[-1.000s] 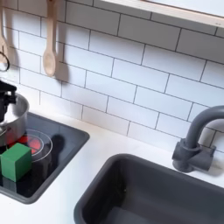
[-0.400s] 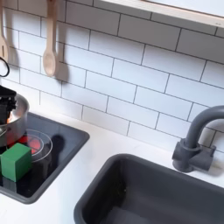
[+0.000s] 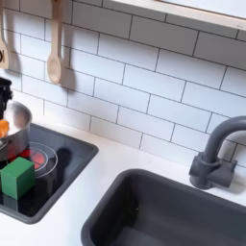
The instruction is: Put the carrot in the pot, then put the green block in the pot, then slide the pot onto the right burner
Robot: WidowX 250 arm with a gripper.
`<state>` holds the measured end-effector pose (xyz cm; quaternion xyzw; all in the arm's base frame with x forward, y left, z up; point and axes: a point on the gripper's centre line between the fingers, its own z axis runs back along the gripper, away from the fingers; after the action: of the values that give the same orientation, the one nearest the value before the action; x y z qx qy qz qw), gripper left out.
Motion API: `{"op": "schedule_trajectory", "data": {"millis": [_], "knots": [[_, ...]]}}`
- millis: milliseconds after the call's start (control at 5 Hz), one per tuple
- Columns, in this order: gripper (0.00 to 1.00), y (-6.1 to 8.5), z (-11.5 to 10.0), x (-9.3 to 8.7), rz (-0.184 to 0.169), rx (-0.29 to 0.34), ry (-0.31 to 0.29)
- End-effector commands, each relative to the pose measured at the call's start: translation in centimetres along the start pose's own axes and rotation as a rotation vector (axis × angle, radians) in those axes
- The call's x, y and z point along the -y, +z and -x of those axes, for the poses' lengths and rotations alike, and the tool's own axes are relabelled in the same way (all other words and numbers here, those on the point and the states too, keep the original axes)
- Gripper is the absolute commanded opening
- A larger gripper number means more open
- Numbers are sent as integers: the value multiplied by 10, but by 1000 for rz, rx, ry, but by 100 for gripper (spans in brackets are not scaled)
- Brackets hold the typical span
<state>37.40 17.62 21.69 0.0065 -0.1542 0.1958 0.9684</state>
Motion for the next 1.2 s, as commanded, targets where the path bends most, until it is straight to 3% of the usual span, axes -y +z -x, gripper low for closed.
{"op": "schedule_trajectory", "data": {"millis": [0, 200, 600, 1000], "knots": [[100, 9, 22, 30, 55, 2, -91], [100, 19, 35, 47, 82, 4, -132], [100, 29, 58, 55, 100, 3, -181], [100, 18, 80, 53, 104, -43, -222]]}}
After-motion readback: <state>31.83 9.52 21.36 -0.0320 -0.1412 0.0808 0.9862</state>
